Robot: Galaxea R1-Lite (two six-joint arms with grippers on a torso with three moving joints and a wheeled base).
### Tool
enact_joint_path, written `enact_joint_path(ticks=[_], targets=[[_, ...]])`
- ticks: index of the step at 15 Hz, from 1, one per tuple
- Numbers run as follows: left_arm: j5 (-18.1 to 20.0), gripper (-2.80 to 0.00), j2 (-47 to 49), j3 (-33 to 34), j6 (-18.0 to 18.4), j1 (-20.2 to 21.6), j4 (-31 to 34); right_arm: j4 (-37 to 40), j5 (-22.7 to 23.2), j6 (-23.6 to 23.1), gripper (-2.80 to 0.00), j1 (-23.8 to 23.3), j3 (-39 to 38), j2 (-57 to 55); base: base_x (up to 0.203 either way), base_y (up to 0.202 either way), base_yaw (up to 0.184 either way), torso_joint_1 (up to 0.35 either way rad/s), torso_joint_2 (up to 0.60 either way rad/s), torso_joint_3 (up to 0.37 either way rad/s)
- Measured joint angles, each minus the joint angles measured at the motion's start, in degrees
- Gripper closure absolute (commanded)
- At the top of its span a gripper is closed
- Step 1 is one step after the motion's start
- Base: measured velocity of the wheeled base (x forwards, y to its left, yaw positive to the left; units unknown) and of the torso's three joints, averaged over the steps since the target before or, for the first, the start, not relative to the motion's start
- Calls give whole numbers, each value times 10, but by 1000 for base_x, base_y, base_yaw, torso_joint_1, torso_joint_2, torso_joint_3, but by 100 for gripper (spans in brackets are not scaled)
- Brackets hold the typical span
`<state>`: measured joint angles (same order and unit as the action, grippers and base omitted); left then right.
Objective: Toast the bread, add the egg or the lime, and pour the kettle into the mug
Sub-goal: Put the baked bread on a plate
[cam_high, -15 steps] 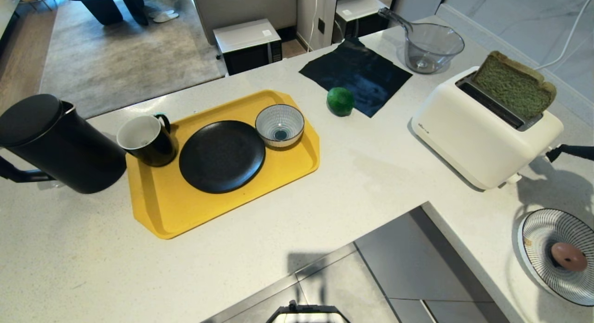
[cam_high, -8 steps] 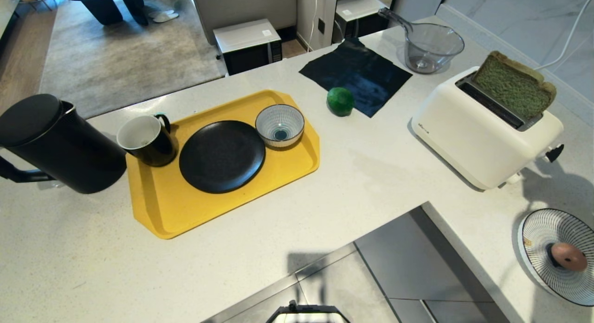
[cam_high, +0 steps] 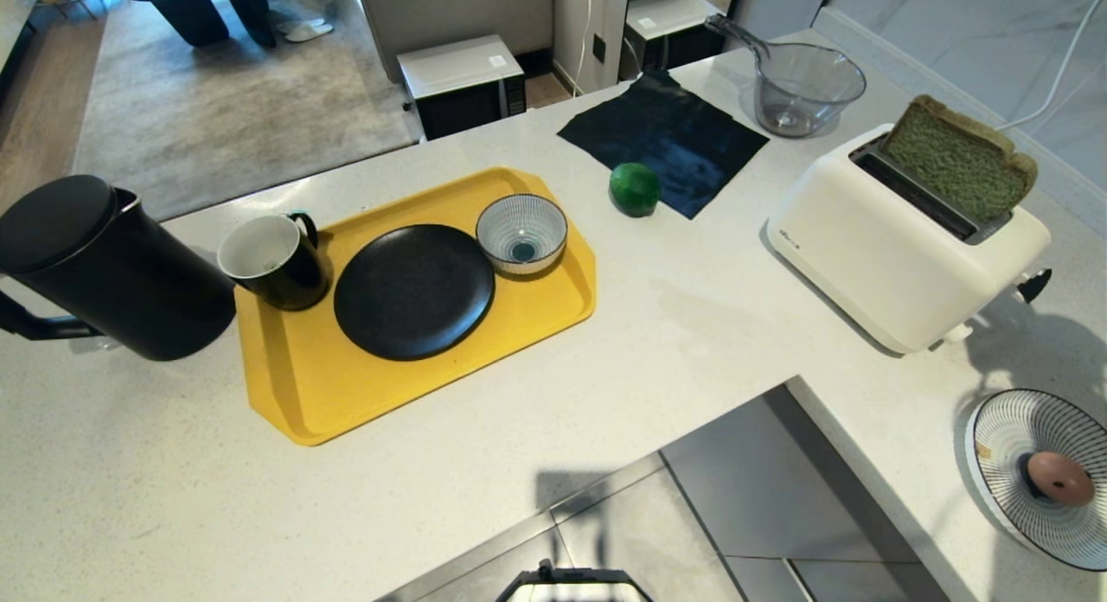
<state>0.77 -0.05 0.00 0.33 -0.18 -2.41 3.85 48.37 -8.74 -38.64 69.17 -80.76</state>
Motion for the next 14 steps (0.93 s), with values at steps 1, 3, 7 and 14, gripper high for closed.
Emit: enact_joint_path(ticks=[1,3,7,14], targets=[[0,0,0,0,0,0,0,-1,1,-11,-280,0,-2,-2,0,0,0,0,0,0],[0,0,0,0,0,0,0,0,0,-43,-280,1,-3,-10,0,0,0,0,0,0],[0,0,0,0,0,0,0,26,-76,-52,-280,14,39,-23,0,0,0,0,0,0],[0,0,0,0,0,0,0,35,-184,-137,-280,57,55,-38,0,0,0,0,0,0]])
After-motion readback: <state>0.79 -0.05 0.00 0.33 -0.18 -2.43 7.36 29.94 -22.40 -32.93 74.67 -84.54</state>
